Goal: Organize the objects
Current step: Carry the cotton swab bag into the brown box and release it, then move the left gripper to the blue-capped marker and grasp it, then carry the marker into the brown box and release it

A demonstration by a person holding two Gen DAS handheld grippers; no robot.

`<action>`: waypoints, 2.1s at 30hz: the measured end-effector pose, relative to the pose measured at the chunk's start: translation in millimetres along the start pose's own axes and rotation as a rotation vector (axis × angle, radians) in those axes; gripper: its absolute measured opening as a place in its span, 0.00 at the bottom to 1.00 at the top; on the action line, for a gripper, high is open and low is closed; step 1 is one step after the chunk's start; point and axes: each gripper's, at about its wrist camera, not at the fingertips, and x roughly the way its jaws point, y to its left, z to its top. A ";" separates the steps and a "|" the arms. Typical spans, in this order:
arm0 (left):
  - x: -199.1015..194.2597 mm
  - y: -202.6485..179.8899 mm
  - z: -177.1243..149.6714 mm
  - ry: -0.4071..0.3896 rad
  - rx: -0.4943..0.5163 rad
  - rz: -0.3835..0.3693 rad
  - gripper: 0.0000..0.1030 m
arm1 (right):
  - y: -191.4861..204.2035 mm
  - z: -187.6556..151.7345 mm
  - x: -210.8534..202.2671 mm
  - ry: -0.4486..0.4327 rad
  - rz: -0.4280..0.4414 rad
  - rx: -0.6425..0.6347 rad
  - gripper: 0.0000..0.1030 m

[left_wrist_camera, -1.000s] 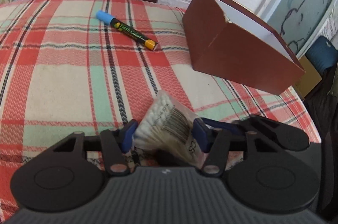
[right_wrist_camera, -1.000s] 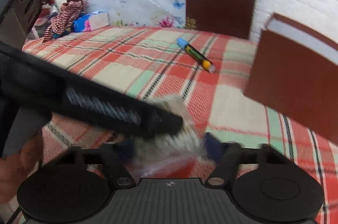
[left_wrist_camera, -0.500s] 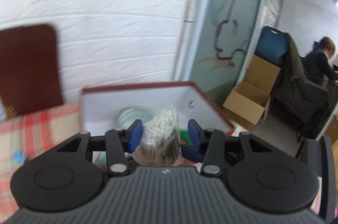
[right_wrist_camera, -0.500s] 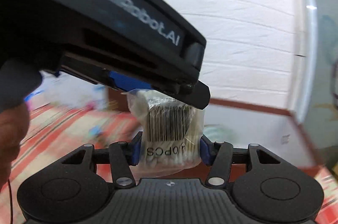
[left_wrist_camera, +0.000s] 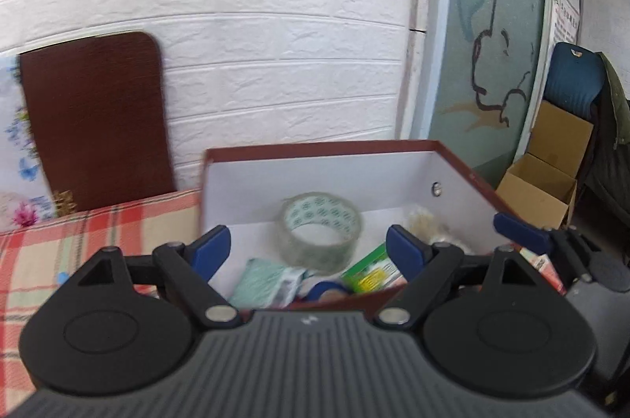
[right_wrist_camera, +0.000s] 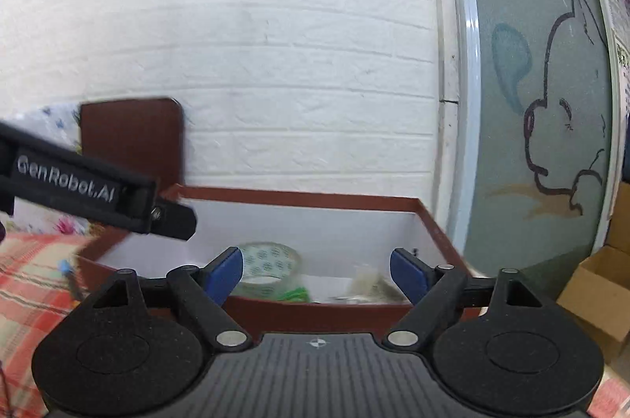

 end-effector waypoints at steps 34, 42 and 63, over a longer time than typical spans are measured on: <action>-58.6 229.6 -157.3 0.128 -0.294 0.445 1.00 | 204.1 -42.0 61.3 0.418 0.382 -0.290 0.16; -45.8 219.3 -145.7 0.236 -0.237 0.484 1.00 | 137.6 -62.4 -23.7 0.505 0.485 0.038 0.16; -47.4 67.8 -69.2 0.344 -0.346 0.028 0.28 | 76.6 -43.1 -50.3 0.337 0.574 0.342 0.16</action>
